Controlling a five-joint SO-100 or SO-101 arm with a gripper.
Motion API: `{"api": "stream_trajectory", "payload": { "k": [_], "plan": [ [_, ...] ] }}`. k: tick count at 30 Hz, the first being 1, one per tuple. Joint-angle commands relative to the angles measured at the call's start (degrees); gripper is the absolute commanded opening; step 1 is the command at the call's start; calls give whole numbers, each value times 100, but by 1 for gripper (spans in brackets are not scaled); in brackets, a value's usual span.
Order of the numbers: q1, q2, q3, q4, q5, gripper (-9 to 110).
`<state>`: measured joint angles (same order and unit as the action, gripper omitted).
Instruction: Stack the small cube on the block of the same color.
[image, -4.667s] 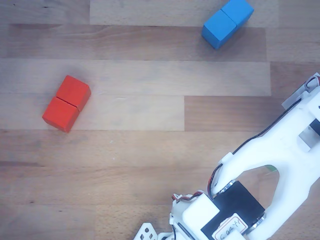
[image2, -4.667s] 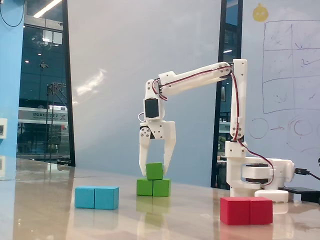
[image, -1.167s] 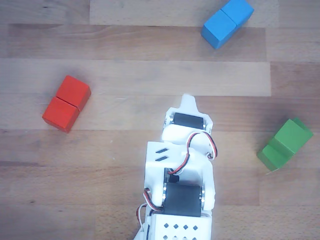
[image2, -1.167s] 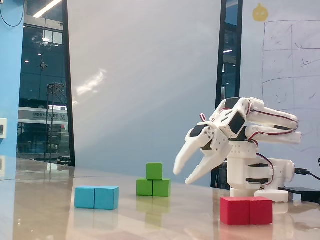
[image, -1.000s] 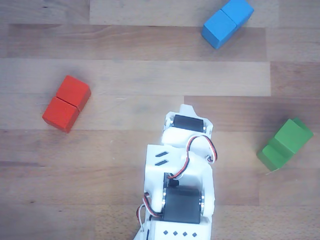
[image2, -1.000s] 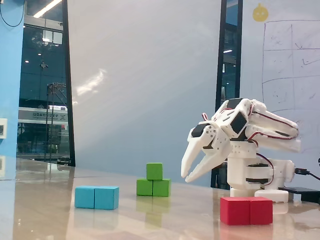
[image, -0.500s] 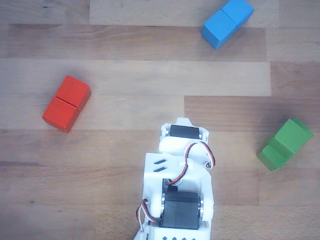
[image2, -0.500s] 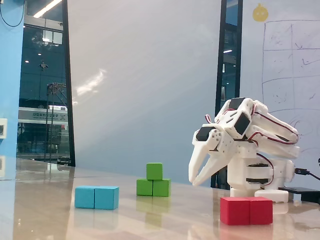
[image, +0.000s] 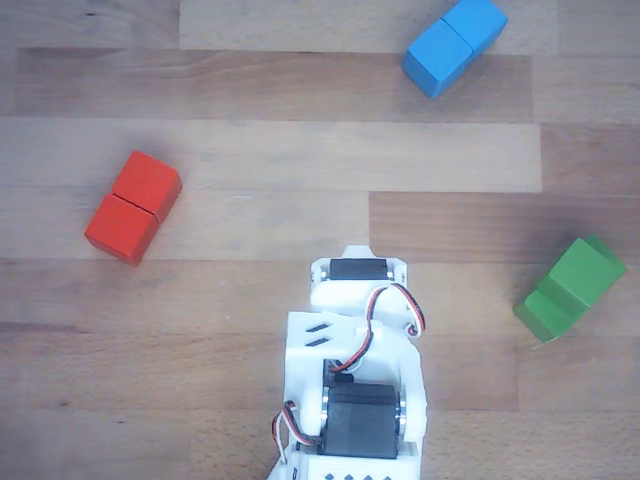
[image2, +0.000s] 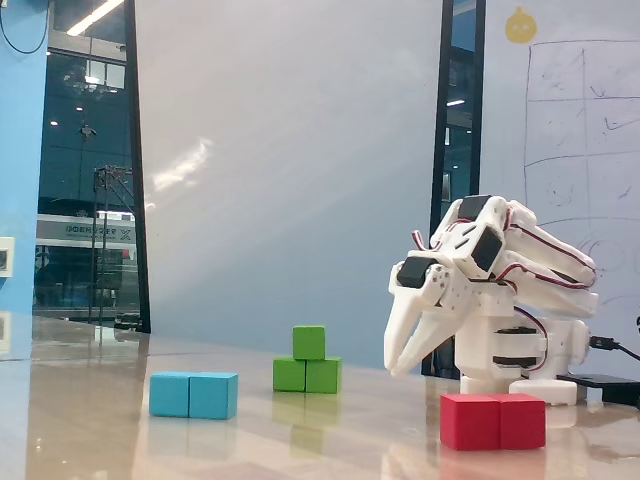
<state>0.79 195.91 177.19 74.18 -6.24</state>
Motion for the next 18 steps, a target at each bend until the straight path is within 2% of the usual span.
{"api": "stream_trajectory", "payload": {
  "k": [1, 18],
  "plan": [
    [149, 202, -237, 88, -62, 0],
    [202, 176, -264, 88, -53, 0]
  ]
}}
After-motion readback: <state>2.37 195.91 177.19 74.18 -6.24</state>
